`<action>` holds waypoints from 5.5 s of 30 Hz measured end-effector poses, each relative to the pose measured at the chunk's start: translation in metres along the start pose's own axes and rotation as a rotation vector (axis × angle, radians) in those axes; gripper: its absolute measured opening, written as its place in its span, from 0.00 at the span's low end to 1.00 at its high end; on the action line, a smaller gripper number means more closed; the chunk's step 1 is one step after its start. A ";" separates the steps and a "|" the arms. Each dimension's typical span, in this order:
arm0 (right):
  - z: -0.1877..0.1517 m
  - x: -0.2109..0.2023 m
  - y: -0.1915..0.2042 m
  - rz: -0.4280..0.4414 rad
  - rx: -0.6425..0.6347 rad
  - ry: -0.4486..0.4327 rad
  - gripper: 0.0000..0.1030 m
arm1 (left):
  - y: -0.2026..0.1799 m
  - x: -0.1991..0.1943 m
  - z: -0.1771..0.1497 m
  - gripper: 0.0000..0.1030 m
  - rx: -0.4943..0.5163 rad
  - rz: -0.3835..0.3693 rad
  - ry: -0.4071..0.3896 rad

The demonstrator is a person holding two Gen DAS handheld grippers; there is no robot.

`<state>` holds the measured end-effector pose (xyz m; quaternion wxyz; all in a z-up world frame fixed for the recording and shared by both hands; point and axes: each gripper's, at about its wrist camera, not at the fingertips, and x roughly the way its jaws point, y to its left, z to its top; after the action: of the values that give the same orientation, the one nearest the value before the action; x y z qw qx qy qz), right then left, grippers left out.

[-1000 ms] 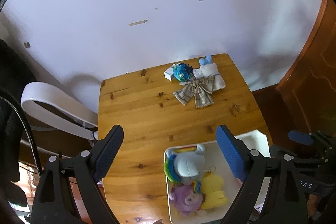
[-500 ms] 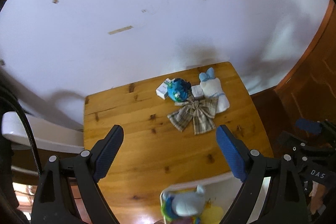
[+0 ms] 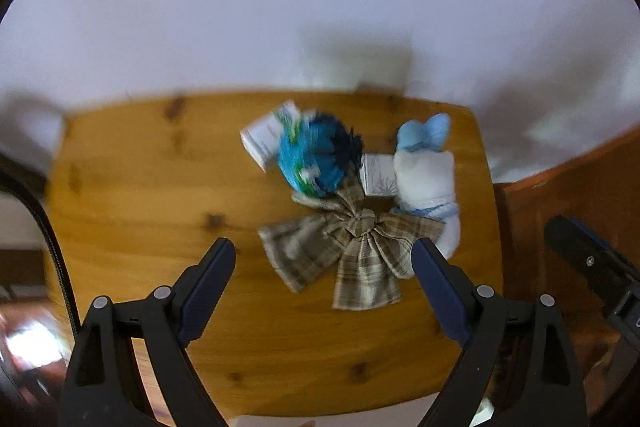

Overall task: Organize objects
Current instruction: 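Grasp the plaid bow cloth with the left tool while the right tool grasps the white bunny plush, then carry the plaid bow with the left tool while the right tool carries the bunny toward the tray, then open both tools to drop the bow and bunny into the tray, then move both open tools toward the white medicine boxes on the table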

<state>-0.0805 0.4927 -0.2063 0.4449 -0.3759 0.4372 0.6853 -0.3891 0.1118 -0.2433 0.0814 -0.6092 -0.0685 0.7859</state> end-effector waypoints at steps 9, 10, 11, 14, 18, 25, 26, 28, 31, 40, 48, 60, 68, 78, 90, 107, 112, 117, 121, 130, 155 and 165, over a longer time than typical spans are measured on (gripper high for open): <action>0.013 0.064 -0.017 0.073 0.084 0.055 0.64 | 0.020 0.078 -0.008 0.89 -0.236 -0.136 0.133; 0.015 0.070 -0.018 0.076 0.091 0.061 0.64 | 0.020 0.081 -0.008 0.89 -0.246 -0.141 0.138; 0.016 0.074 -0.019 0.081 0.096 0.067 0.64 | 0.020 0.085 -0.010 0.89 -0.258 -0.148 0.144; 0.015 0.084 -0.016 0.094 0.093 0.084 0.64 | 0.019 0.092 -0.012 0.89 -0.290 -0.179 0.146; 0.015 0.092 -0.013 0.104 0.080 0.105 0.65 | 0.022 0.093 -0.014 0.89 -0.360 -0.254 0.119; 0.016 0.106 -0.020 0.136 0.119 0.153 0.65 | 0.013 0.104 -0.017 0.89 -0.359 -0.201 0.113; 0.016 0.107 -0.021 0.146 0.128 0.159 0.64 | 0.011 0.103 -0.018 0.90 -0.350 -0.193 0.096; 0.016 0.110 -0.022 0.162 0.141 0.173 0.64 | 0.005 0.103 -0.018 0.90 -0.322 -0.161 0.093; 0.016 0.110 -0.019 0.162 0.127 0.187 0.64 | -0.004 0.102 -0.022 0.89 -0.276 -0.118 0.085; 0.011 0.113 -0.001 0.092 0.040 0.235 0.69 | -0.015 0.097 -0.035 0.23 -0.145 -0.016 0.089; -0.002 0.104 0.013 0.022 -0.028 0.197 0.54 | -0.006 0.074 -0.054 0.18 -0.074 0.086 0.068; -0.038 -0.050 0.039 0.137 -0.133 -0.012 0.52 | -0.008 -0.062 -0.084 0.18 0.040 0.138 -0.111; -0.112 -0.164 0.066 0.224 -0.216 -0.127 0.52 | -0.030 -0.161 -0.134 0.18 0.108 0.158 -0.249; -0.211 -0.247 0.056 0.158 -0.282 -0.146 0.53 | -0.061 -0.222 -0.227 0.18 0.157 0.112 -0.266; -0.278 -0.263 0.047 0.037 -0.307 -0.106 0.53 | -0.096 -0.218 -0.301 0.19 0.204 0.107 -0.178; -0.297 -0.252 0.047 0.003 -0.355 -0.029 0.61 | -0.112 -0.194 -0.313 0.34 0.245 0.165 -0.103; -0.299 -0.254 0.048 -0.016 -0.357 -0.039 0.64 | -0.112 -0.197 -0.312 0.53 0.240 0.152 -0.115; -0.300 -0.255 0.050 -0.018 -0.352 -0.043 0.64 | -0.109 -0.203 -0.311 0.77 0.223 0.154 -0.139; -0.300 -0.256 0.051 -0.020 -0.352 -0.050 0.64 | -0.107 -0.201 -0.310 0.77 0.199 0.159 -0.129; -0.299 -0.259 0.050 -0.019 -0.359 -0.062 0.64 | -0.108 -0.202 -0.310 0.77 0.194 0.171 -0.126; -0.282 -0.309 0.033 0.106 -0.304 -0.192 0.79 | -0.119 -0.238 -0.306 0.82 0.196 0.232 -0.239; -0.252 -0.321 0.053 0.083 -0.374 -0.310 0.79 | -0.085 -0.290 -0.265 0.89 0.122 0.302 -0.367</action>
<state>0.0047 0.1556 0.0133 0.4009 -0.3238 0.2442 0.8215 -0.0582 0.1356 -0.0173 -0.0143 -0.4537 0.0575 0.8892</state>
